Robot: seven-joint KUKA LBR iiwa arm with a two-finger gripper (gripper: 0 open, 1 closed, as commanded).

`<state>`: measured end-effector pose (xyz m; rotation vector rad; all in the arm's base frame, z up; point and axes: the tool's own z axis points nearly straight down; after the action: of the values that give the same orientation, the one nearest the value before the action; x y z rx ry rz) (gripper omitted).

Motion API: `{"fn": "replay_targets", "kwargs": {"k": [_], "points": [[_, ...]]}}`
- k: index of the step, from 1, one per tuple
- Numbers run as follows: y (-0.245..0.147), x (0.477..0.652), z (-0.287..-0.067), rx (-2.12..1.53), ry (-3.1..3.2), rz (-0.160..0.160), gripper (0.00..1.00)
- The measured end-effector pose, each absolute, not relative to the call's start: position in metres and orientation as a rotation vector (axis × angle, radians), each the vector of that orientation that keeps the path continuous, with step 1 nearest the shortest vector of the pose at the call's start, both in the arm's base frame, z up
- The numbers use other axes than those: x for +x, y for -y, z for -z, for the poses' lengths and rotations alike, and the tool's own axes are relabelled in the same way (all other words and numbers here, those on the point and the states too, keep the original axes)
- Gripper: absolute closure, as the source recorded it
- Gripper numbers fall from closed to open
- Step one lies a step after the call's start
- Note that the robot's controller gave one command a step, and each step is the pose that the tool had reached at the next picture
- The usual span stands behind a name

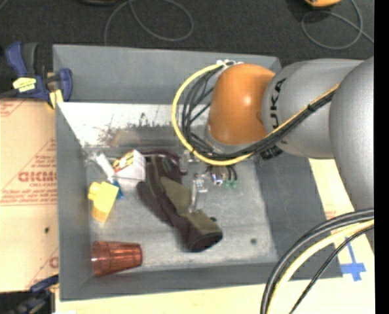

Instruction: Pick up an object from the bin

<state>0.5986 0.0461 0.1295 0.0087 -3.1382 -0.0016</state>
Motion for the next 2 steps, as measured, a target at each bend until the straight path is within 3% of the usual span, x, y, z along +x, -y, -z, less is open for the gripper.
{"fn": "replay_targets", "kwargs": {"k": [1, 2], "points": [[-0.042, 0.603, -0.119, 0.109, 3.147, 0.000, 0.00], [-0.045, 0.597, -0.093, 0.245, 3.128, 0.000, 0.00]]}}
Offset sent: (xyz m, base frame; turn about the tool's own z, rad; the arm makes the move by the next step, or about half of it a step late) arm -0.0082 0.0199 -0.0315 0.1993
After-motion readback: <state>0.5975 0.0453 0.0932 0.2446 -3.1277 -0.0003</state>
